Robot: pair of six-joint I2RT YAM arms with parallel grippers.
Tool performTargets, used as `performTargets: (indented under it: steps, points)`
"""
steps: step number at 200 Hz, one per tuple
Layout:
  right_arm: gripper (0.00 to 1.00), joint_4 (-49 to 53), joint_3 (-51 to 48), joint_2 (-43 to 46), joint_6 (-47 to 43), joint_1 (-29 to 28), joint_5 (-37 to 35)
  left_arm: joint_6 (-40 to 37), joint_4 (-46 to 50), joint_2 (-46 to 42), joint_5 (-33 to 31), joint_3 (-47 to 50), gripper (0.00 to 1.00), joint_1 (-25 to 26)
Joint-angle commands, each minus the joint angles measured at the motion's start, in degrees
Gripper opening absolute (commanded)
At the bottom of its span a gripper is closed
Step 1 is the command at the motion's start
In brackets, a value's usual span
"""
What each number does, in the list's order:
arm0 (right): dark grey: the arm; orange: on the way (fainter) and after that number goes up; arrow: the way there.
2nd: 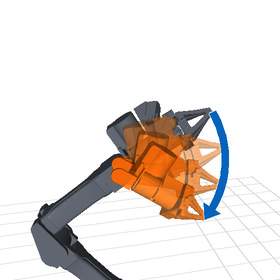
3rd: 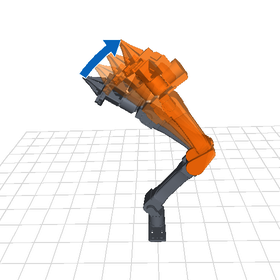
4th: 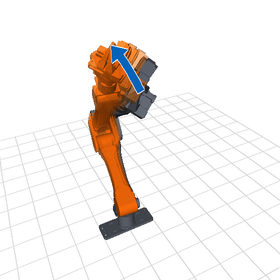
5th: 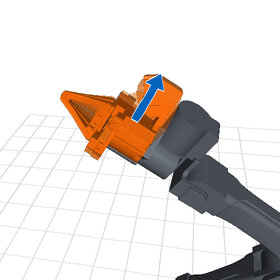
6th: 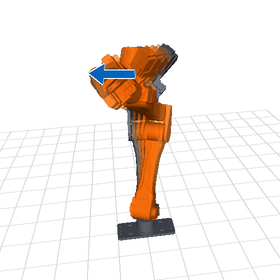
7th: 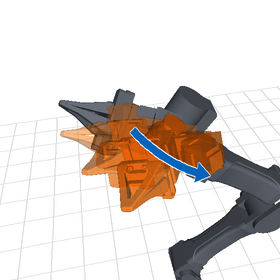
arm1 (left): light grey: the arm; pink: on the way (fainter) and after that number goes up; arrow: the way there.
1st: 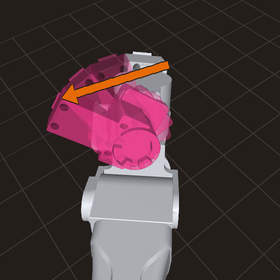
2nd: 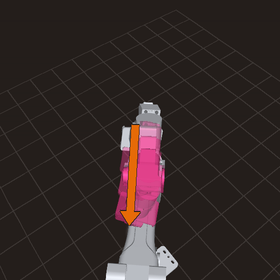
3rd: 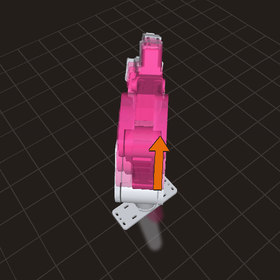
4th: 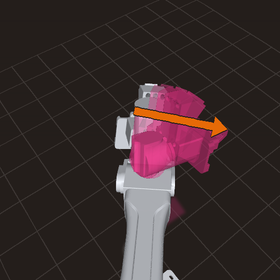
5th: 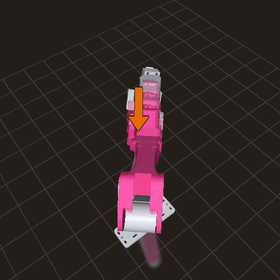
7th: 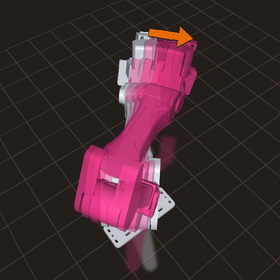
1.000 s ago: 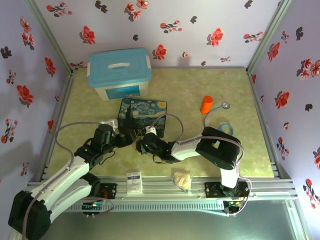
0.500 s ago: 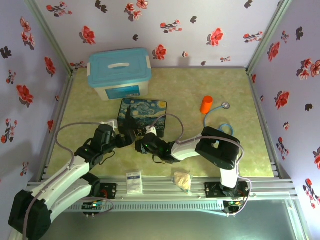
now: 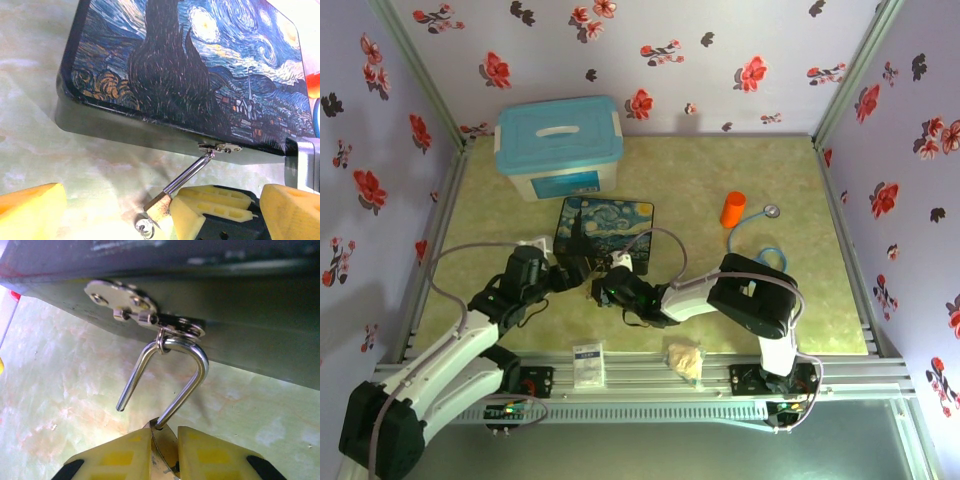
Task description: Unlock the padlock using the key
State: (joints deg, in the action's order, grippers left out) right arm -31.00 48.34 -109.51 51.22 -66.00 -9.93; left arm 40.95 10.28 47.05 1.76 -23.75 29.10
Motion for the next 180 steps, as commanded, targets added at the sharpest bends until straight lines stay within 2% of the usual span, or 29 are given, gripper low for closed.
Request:
performTargets:
  steps: [1, 45, 82, 128, 142, 160, 171, 180]
  points:
    - [0.13, 1.1, -3.7, 0.0, 2.6, 0.5, -1.5, -1.9, -0.4, 0.3, 0.5, -2.0, 0.99, -0.9]
    - [0.08, -9.0, -8.2, 1.1, 4.0, 1.4, -0.6, -1.8, -2.4, 1.3, 0.4, -2.0, 1.0, -1.3]
    - [0.05, -21.8, -11.9, -2.0, 10.9, 3.4, 1.6, -3.4, -3.8, 3.7, -0.5, -4.3, 0.99, -2.1]
    - [0.04, -18.7, -12.2, -1.1, 11.7, 3.2, -1.0, -9.3, -4.6, 11.2, -5.2, -10.7, 0.99, -3.5]
    - [0.14, -14.9, -11.9, 0.6, 10.5, 2.8, -1.8, -9.8, -5.4, 13.1, -5.1, -11.7, 0.99, -3.7]
    - [0.3, -3.8, -9.1, 3.8, 8.0, 1.6, -3.3, -10.1, -6.9, 13.8, -5.0, -11.8, 0.98, -3.7]
    - [0.43, 3.2, -6.9, 4.9, 6.5, 0.5, -4.4, -10.6, -6.8, 13.8, -5.2, -12.0, 0.99, -3.7]
    - [0.45, 6.0, -5.6, 5.3, 5.8, -0.2, -5.4, -10.8, -6.5, 13.7, -5.4, -12.2, 0.99, -3.9]
